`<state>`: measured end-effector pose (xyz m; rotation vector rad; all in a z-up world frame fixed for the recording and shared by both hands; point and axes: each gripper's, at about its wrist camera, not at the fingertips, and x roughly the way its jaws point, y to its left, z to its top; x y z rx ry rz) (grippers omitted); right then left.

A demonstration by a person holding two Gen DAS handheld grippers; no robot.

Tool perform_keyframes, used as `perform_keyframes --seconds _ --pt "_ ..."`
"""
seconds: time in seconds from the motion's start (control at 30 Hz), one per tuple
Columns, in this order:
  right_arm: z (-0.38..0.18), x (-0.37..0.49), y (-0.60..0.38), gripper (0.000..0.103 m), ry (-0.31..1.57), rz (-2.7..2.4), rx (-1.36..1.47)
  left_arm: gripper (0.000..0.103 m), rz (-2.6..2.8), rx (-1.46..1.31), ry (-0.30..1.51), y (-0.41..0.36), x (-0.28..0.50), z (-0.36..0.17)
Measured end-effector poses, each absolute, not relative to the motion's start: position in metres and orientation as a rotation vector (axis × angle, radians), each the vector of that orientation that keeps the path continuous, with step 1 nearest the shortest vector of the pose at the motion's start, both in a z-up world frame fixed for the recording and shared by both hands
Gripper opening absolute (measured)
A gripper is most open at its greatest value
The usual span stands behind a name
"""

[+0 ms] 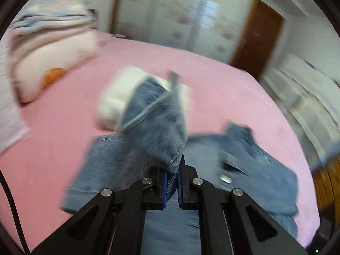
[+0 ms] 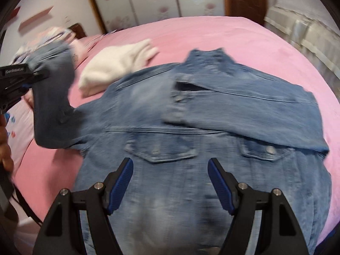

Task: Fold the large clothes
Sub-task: 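Fold the held sleeve across the jacket front with the left gripper, then open the left gripper and release the folded sleeve cuff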

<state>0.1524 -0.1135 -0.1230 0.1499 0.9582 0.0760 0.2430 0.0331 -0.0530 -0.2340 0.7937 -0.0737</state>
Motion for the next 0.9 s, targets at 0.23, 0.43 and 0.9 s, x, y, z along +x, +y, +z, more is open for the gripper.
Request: perform_keyframes --seconds 0.23,0.43,0.9 --pt "-0.146 0.141 -0.160 0.073 1.001 0.003 0.163 0.022 -0.209 -0.095 1.027 -0.072 0.237 -0.146" --pt "-0.157 0.135 -0.174 0.073 1.021 0.014 0.205 0.028 -0.243 -0.025 1.058 -0.075 0.212 -0.157" --pt "-0.162 0.147 -0.148 0.073 1.045 0.150 0.299 0.085 -0.263 -0.131 0.991 -0.009 0.177 -0.115"
